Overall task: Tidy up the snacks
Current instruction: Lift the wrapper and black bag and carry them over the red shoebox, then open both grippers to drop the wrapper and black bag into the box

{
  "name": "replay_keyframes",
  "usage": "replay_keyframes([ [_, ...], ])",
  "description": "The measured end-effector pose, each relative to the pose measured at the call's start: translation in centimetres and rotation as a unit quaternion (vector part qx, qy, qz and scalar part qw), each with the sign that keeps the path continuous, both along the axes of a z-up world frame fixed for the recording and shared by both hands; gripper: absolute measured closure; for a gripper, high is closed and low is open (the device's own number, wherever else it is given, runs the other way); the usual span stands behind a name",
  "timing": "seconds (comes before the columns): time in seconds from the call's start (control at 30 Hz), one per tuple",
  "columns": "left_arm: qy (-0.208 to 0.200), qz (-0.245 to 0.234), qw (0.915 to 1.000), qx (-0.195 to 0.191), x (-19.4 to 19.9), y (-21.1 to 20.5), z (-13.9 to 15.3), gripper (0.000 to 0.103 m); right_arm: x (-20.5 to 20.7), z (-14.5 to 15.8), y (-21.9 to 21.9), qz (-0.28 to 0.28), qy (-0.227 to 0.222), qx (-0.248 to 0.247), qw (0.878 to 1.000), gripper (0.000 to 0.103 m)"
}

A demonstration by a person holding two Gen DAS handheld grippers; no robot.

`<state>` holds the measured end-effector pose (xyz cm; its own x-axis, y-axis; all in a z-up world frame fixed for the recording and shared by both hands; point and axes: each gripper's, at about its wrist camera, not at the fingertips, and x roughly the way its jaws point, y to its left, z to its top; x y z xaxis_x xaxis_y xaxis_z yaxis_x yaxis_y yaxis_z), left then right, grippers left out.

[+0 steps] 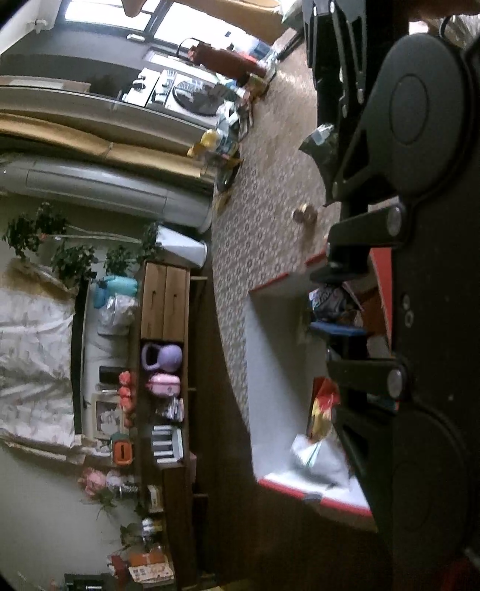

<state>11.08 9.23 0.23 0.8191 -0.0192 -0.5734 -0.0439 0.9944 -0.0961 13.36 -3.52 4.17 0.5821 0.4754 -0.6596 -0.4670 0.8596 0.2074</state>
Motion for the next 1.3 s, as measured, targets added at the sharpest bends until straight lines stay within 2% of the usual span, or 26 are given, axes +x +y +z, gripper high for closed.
replay_keyframes([
  [0.37, 0.017, 0.033, 0.9993, 0.005, 1.6, 5.3, -0.2, 0.084, 2.6, -1.2, 5.1, 0.020, 0.000, -0.016, 1.000, 0.058],
  [0.9, 0.087, 0.075, 0.9931, 0.022, 5.4, 11.4, -5.5, 0.084, 8.0, -6.9, 10.1, 0.035, 0.030, -0.061, 0.997, 0.058],
  [1.23, 0.130, 0.071, 0.9883, 0.037, 6.2, 12.1, -8.3, 0.083, 9.4, -9.6, 11.7, 0.046, 0.055, -0.083, 0.994, 0.058],
  [1.3, 0.130, 0.067, 0.9880, 0.049, 6.2, 11.8, -8.4, 0.083, 9.5, -10.0, 11.9, 0.049, 0.059, -0.085, 0.993, 0.058],
])
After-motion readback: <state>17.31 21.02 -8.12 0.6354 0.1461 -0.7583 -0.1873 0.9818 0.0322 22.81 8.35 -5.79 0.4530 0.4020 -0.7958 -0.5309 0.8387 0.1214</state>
